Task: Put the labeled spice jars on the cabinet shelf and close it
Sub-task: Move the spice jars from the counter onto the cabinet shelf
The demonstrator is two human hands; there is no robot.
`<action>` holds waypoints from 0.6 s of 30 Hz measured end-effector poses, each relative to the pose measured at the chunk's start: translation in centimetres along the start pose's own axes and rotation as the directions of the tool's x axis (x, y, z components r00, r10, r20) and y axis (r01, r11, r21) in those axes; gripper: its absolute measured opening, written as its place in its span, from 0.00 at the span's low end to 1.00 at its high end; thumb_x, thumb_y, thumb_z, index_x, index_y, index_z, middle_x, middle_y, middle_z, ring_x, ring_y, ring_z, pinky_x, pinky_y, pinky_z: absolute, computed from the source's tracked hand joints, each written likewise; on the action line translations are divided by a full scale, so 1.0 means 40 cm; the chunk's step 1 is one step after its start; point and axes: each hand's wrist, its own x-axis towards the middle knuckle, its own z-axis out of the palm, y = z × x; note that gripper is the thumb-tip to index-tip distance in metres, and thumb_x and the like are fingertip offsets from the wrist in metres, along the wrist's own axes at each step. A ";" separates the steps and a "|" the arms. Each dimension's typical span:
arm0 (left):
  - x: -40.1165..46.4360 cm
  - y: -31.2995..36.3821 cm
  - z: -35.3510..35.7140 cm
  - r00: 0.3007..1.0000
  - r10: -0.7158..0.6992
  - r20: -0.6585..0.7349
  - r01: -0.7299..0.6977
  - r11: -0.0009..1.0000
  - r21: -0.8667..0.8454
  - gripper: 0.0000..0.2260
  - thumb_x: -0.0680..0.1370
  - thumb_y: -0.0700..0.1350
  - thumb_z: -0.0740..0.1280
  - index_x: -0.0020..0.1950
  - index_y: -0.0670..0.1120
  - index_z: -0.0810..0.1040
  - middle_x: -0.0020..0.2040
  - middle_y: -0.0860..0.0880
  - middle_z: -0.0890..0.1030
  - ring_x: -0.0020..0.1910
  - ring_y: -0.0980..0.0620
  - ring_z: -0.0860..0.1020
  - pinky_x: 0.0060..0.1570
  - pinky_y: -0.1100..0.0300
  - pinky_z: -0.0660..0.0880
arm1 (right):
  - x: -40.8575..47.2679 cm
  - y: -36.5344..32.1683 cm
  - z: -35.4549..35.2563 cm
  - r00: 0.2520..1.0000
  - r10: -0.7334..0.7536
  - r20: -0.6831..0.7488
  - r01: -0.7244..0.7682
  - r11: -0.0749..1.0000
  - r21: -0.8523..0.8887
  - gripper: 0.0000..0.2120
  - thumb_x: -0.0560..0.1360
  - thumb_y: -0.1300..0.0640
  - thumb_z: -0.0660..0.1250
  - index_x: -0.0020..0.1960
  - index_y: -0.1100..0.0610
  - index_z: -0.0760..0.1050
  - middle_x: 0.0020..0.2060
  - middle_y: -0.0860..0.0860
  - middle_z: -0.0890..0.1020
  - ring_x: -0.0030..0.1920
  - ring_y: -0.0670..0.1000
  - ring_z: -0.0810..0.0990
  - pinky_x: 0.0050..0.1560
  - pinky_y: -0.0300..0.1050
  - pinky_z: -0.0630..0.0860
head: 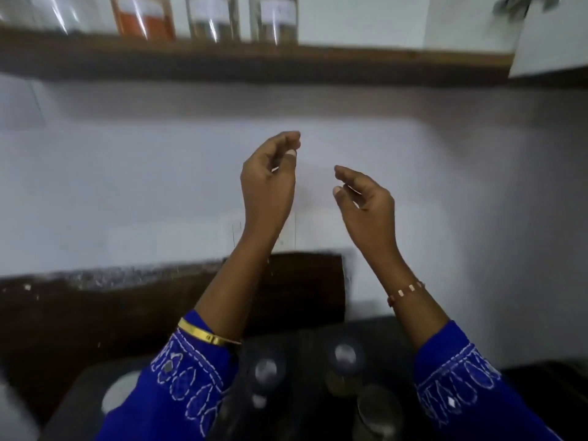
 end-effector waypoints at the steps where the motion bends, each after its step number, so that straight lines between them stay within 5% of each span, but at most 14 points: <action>1: -0.043 -0.013 -0.001 0.999 -0.028 0.015 0.028 1.000 0.003 0.12 0.78 0.36 0.60 0.60 0.41 0.78 0.56 0.44 0.81 0.57 0.50 0.79 0.60 0.56 0.76 | -0.042 0.028 -0.015 0.998 0.058 -0.002 -0.058 0.998 -0.011 0.16 0.76 0.64 0.63 0.64 0.60 0.74 0.61 0.53 0.79 0.61 0.47 0.76 0.56 0.23 0.69; 6: -0.231 -0.105 -0.009 0.968 -0.207 0.143 0.207 0.978 0.020 0.12 0.78 0.35 0.61 0.59 0.41 0.78 0.53 0.49 0.81 0.56 0.50 0.79 0.61 0.54 0.76 | -0.238 0.149 -0.082 0.933 0.359 -0.004 -0.358 0.931 -0.069 0.16 0.77 0.64 0.63 0.64 0.59 0.74 0.62 0.53 0.78 0.62 0.50 0.77 0.63 0.41 0.72; 8: -0.291 -0.144 -0.014 0.939 -0.286 0.189 0.287 0.958 0.021 0.12 0.78 0.35 0.61 0.59 0.41 0.78 0.52 0.49 0.80 0.55 0.52 0.79 0.61 0.55 0.76 | -0.306 0.182 -0.109 0.898 0.441 -0.002 -0.440 0.895 -0.075 0.17 0.76 0.64 0.63 0.64 0.61 0.73 0.61 0.54 0.79 0.61 0.50 0.77 0.61 0.37 0.73; 11: -0.376 -0.192 -0.013 0.888 -0.390 0.244 0.391 0.919 0.047 0.13 0.78 0.34 0.60 0.60 0.40 0.77 0.53 0.48 0.80 0.52 0.55 0.79 0.59 0.59 0.75 | -0.399 0.228 -0.140 0.842 0.540 0.004 -0.537 0.838 -0.097 0.17 0.75 0.66 0.64 0.63 0.64 0.74 0.60 0.57 0.79 0.60 0.52 0.78 0.52 0.27 0.74; 18: -0.588 -0.320 0.007 0.726 -0.563 0.396 0.489 0.827 0.277 0.13 0.78 0.36 0.60 0.61 0.41 0.76 0.59 0.45 0.80 0.57 0.54 0.77 0.54 0.70 0.72 | -0.548 0.338 -0.162 0.694 0.710 0.121 -0.608 0.668 -0.428 0.20 0.72 0.64 0.69 0.63 0.58 0.73 0.63 0.56 0.74 0.64 0.54 0.73 0.63 0.47 0.73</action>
